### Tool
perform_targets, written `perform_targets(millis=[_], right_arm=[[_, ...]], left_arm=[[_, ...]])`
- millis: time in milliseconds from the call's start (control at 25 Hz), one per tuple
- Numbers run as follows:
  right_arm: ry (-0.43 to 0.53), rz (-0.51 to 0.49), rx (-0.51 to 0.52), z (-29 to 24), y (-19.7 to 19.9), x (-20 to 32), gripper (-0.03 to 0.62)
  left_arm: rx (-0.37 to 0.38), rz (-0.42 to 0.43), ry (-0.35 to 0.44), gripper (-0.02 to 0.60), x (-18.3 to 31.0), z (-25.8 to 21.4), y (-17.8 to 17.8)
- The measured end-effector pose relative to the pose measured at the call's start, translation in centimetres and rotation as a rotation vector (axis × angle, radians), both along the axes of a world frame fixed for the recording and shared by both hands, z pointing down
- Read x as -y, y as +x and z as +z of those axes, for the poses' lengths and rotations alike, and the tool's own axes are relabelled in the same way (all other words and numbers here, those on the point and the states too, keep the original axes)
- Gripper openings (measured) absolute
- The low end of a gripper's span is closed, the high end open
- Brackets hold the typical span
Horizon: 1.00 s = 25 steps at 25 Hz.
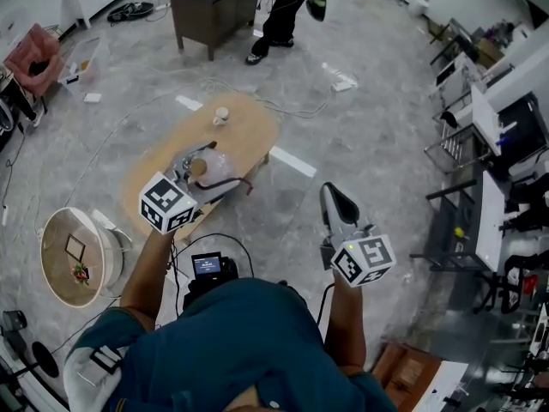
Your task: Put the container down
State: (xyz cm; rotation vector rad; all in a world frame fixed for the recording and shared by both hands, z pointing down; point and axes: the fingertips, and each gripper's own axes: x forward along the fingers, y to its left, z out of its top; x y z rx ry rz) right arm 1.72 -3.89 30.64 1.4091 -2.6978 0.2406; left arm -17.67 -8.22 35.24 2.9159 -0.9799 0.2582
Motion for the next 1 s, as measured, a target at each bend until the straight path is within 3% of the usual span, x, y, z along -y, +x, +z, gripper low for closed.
perform_targets(millis=[200,560,1000], right_arm=[[-0.015,-0.025,-0.003,0.9,-0.8,1.3,0.011],[-0.029,-0.138,0.039,1.7,-0.4,6.0,0.011],[-0.029,-0.238,0.1,1.6,7.8,14.3,0.011]], left_arm=[[-0.021,-0.045,-0.027,0.402,0.9,1.1,-1.9],[0.016,-0.153,-0.038,0.402,2.7,1.1,-1.8],[0.057,-0.305,-0.03,0.402,8.5,-0.2,4.6]])
